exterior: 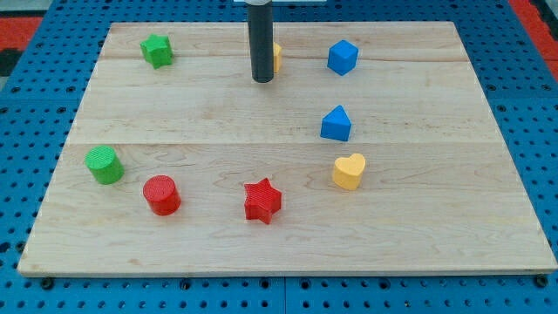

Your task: Move the arm to the bottom right of the yellow hexagon

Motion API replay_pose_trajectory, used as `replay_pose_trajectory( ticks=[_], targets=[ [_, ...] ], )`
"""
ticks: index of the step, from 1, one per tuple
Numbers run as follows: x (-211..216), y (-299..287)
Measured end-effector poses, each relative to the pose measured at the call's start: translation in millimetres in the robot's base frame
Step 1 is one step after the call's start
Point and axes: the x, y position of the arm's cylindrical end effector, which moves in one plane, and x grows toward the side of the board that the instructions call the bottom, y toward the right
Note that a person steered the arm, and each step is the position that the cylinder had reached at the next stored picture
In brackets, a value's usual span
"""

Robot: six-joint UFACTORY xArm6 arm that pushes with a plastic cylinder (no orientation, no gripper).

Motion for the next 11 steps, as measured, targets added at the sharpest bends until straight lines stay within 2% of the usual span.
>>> replay_pose_trajectory(
  ticks=[11],
  targets=[
    [0.0,24.8]
  ],
)
